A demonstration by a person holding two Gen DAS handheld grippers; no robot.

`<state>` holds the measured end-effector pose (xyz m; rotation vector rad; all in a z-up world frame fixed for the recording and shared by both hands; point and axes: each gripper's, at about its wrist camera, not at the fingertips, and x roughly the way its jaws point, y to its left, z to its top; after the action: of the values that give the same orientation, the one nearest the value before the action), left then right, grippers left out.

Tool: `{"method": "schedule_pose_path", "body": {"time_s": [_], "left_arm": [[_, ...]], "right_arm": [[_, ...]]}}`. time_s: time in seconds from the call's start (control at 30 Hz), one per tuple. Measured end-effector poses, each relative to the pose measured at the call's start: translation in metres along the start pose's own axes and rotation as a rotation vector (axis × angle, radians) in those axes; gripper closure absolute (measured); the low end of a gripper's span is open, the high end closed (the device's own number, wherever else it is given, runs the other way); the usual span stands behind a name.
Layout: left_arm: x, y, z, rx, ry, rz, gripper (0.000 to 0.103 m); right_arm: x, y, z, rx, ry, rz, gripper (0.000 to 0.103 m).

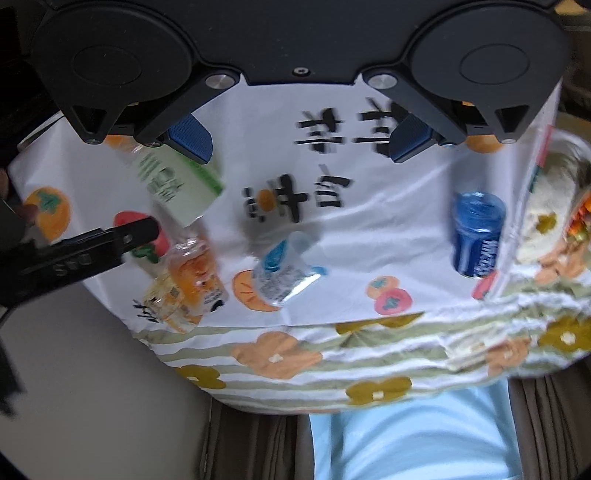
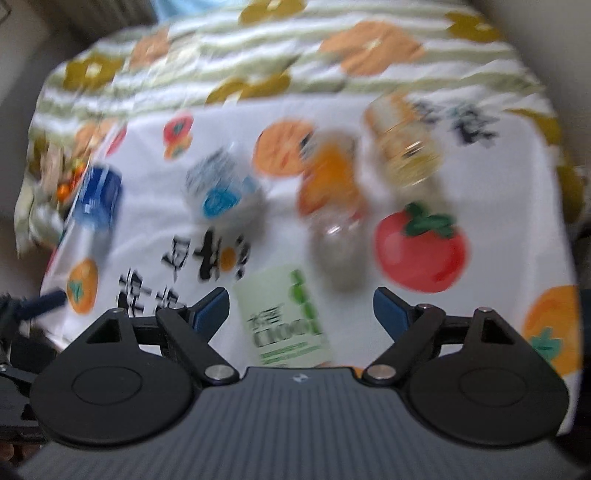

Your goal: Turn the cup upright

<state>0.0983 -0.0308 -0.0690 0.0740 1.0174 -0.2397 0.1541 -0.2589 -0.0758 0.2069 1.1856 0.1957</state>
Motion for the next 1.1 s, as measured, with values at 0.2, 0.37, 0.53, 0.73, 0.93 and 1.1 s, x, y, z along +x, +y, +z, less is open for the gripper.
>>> {"method": "schedule_pose_path", "body": {"time_s": [0.2,0.37,0.53,0.73,0.93,1.1], "left_arm": [[0.028,-0.034,0.026,-0.114,0.105,-0.06,0.0],[0.061,-0.055,0.038,-0.231,0.18,-0.06,0.0],[0.091,-0.067,0.046,-0.292,0.248,-0.027,0.002],[0.116,-0.066,0.048,-0.365,0.308,0.004,0.005],[0.134,-0.064,0.046,-0.426,0.373,-0.002,0.009],[0.139,-0.065,0.047,-0.449,0.391,-0.004,0.017]], "right_arm": [[-0.045,-0.039,-0.011,0.033,-0.111,-0.053,0.0],[-0.053,-0.068,-0.027,0.051,-0.124,-0.077,0.0],[-0.042,-0.094,-0.039,0.066,-0.097,-0.064,0.0],[-0.024,-0.11,-0.042,0.057,-0.068,-0.033,0.0],[-0.013,-0.114,-0.038,0.033,-0.059,-0.009,0.0],[-0.006,-0.117,-0.037,0.035,-0.046,0.008,0.0]]}}
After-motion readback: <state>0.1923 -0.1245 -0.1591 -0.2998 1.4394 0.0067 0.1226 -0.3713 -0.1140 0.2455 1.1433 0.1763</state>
